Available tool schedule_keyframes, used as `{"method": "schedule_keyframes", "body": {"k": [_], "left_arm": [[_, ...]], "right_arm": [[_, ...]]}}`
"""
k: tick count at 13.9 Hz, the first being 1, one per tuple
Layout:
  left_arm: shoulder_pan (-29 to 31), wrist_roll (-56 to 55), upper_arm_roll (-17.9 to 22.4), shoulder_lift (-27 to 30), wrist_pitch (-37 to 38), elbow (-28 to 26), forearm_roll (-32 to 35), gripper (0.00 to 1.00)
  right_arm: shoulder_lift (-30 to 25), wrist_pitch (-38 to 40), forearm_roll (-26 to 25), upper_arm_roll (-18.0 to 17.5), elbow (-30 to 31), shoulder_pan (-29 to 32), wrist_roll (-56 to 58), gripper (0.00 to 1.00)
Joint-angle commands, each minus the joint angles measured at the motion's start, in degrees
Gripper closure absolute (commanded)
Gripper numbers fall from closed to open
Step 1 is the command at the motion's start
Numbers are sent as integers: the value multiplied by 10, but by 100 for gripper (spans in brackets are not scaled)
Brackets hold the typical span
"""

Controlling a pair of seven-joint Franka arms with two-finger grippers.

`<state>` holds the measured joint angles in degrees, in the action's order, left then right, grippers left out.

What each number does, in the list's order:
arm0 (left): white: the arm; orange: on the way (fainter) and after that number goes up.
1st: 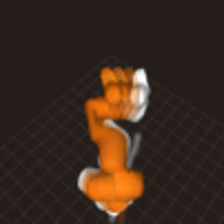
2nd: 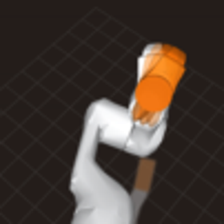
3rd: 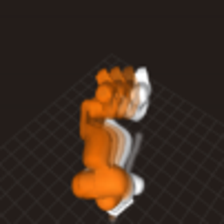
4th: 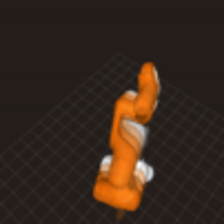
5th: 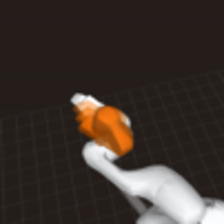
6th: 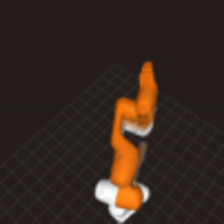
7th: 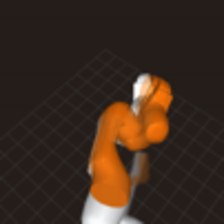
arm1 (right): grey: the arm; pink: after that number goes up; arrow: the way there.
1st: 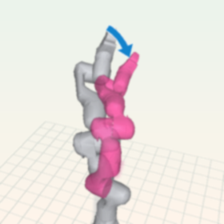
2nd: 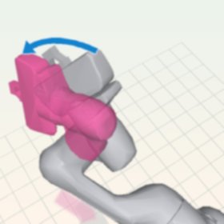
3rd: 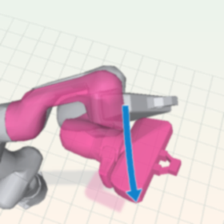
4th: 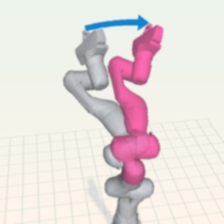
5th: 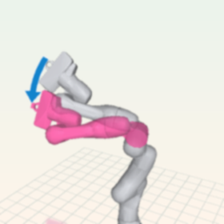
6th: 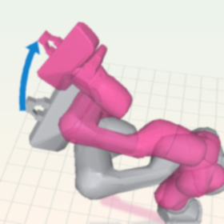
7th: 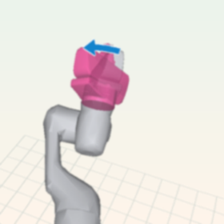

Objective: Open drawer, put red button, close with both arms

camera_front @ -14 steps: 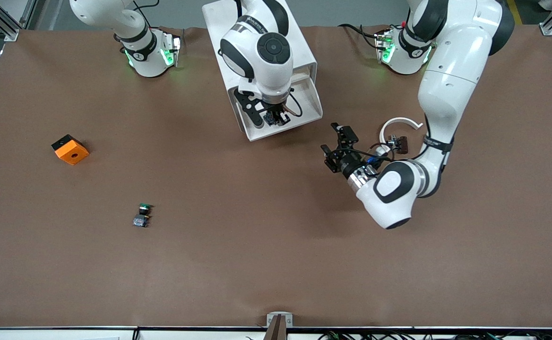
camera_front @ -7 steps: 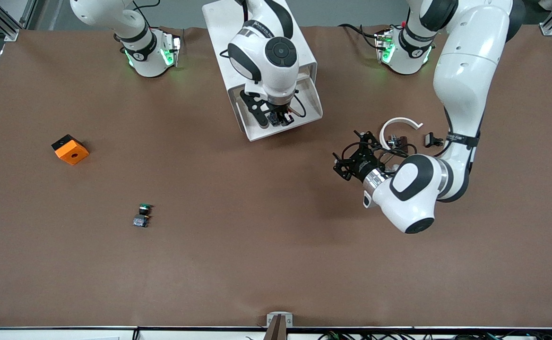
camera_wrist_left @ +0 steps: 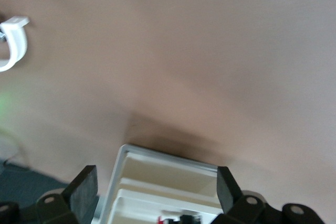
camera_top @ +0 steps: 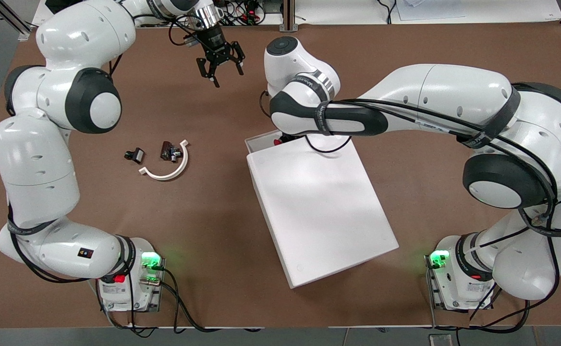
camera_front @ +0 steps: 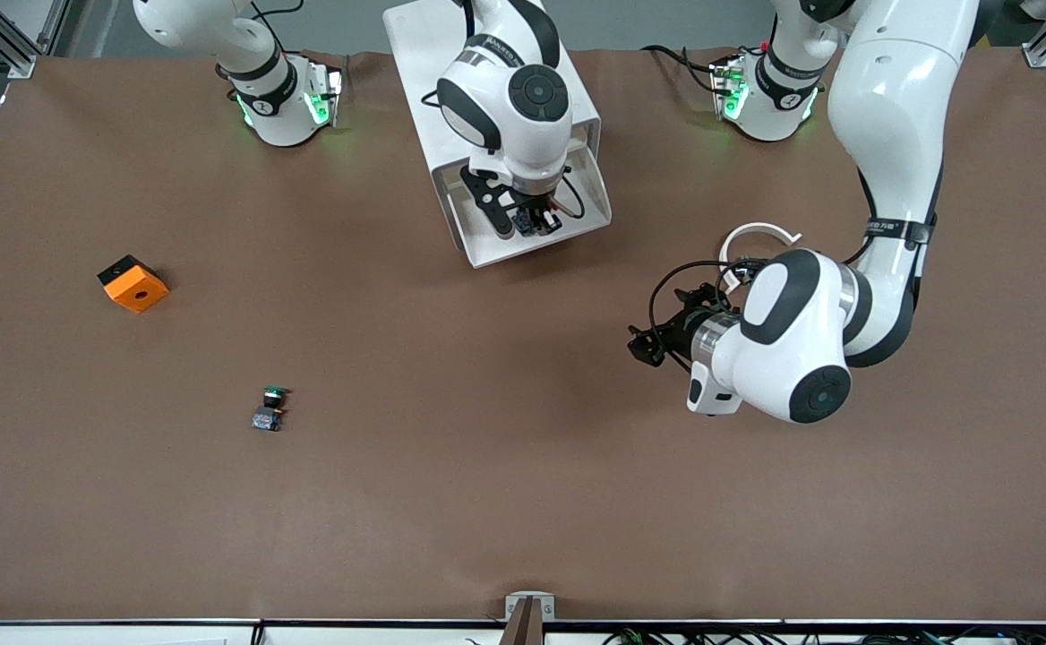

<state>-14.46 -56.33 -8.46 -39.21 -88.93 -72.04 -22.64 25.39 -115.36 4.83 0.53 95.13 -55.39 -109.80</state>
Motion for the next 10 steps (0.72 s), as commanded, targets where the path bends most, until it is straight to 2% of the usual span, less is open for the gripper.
{"method": "schedule_keyframes", "body": {"k": [1, 2, 4, 7, 10], "left_arm": [[-6, 27, -6, 33, -39, -22, 16, 0], [-13, 28, -6, 34, -42, -23, 20, 0], [-25, 29, -7, 39, -65, -34, 35, 0], [-49, 28, -7, 44, -110, -42, 59, 0], [-66, 29, -7, 43, -137, -46, 70, 0]], "right_arm": [[4, 1, 9, 7, -13, -16, -11, 100], [4, 1, 9, 7, -13, -17, -11, 100], [4, 4, 8, 7, -16, -19, -12, 1], [2, 6, 0, 8, -21, -23, -2, 0], [2, 33, 4, 9, -58, -2, 33, 0]]}}
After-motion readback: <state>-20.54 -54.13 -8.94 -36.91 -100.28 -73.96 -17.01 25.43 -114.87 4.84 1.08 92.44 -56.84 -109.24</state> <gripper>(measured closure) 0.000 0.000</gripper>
